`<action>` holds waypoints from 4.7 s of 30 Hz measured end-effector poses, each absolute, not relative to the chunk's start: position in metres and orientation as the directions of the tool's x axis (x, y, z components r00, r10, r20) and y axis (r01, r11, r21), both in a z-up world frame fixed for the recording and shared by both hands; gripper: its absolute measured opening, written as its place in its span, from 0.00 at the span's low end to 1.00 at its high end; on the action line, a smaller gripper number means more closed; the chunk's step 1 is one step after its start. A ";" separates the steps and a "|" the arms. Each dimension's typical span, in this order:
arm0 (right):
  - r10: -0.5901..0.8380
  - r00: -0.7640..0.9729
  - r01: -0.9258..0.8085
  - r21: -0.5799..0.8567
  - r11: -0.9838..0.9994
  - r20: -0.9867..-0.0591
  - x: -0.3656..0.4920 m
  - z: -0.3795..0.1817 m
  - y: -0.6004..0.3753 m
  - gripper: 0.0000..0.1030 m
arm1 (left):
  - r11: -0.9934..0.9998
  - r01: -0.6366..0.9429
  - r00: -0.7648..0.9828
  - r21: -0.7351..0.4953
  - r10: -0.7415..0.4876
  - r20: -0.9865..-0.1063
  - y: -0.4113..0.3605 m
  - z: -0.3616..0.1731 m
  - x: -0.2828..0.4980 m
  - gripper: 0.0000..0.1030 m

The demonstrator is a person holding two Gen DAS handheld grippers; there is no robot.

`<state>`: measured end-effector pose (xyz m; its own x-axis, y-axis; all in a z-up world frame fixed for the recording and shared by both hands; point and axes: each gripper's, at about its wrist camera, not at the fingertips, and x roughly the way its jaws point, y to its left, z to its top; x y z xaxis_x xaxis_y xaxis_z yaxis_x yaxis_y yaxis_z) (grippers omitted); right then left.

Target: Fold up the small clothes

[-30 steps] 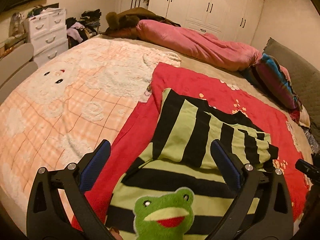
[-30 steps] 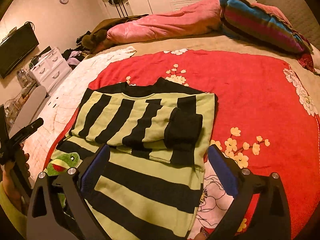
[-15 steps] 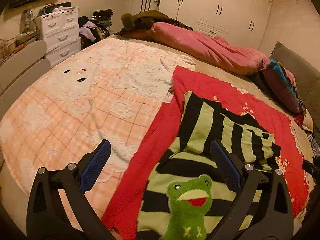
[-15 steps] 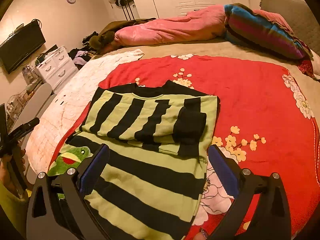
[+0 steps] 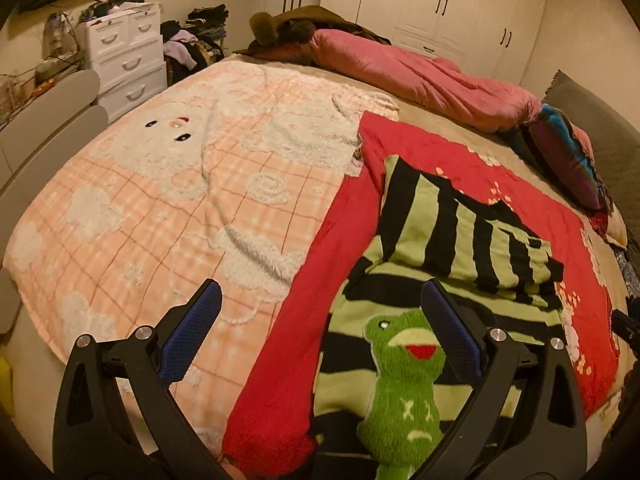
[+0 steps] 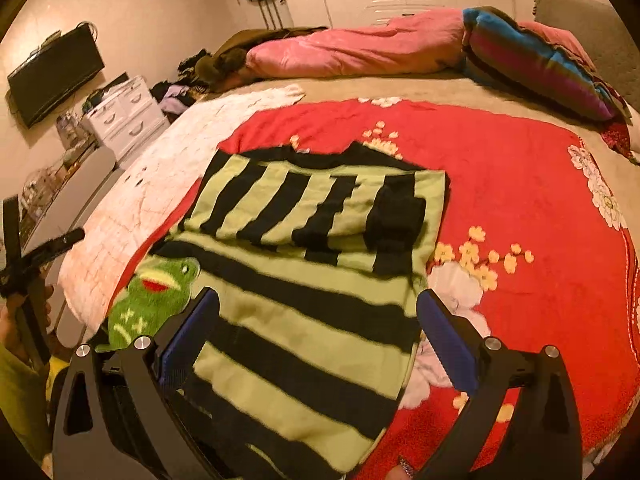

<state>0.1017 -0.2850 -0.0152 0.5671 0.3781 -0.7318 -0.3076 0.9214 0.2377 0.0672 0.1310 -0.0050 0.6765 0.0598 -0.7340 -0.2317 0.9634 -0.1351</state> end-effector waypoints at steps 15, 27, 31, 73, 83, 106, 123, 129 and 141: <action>0.347 0.352 -0.280 0.257 0.925 -0.869 0.030 -0.082 -0.284 0.96 | 0.971 -0.188 0.603 -0.146 -0.003 -0.798 0.123 -0.029 0.043 0.91; 0.367 0.214 -0.277 0.304 0.911 -0.905 0.012 -0.113 -0.280 0.96 | 0.976 -0.190 0.533 -0.109 0.010 -0.846 0.126 -0.050 0.019 0.91; 0.376 0.157 -0.276 0.325 0.905 -0.913 0.011 -0.125 -0.276 0.96 | 0.979 -0.184 0.495 -0.089 0.014 -0.869 0.127 -0.060 0.015 0.91; 0.715 0.351 -0.253 0.674 0.694 -0.604 0.080 -0.048 -0.322 0.15 | 0.927 -0.043 0.598 -0.374 -0.275 -0.753 0.082 -0.026 0.071 0.06; 0.680 0.454 -0.121 0.717 0.687 -0.576 0.169 -0.056 -0.364 0.15 | 0.907 -0.126 0.653 -0.402 -0.230 -0.722 0.077 -0.024 0.152 0.06; 0.612 0.558 -0.019 0.729 0.684 -0.560 0.202 -0.088 -0.382 0.50 | 0.930 -0.204 0.795 -0.306 -0.025 -0.606 0.077 -0.054 0.177 0.33; 0.266 0.630 -0.273 0.113 0.955 -0.730 0.178 -0.063 -0.336 0.78 | 0.965 -0.147 0.789 -0.219 -0.019 -0.614 0.065 -0.066 0.180 0.44; 0.255 0.610 -0.373 0.012 0.928 -0.750 0.193 -0.070 -0.311 0.78 | 0.979 -0.107 0.790 -0.174 -0.023 -0.613 0.053 -0.066 0.181 0.49; 0.350 0.541 -0.113 0.347 0.931 -0.765 0.271 -0.067 -0.333 0.08 | 0.984 -0.100 0.784 -0.149 -0.014 -0.621 0.048 -0.069 0.181 0.49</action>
<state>0.2713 -0.3326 -0.0671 0.5411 0.3500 -0.7647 -0.1125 0.9312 0.3466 0.1811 0.0482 -0.0693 0.7839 -0.0138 -0.6207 -0.1002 0.9838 -0.1485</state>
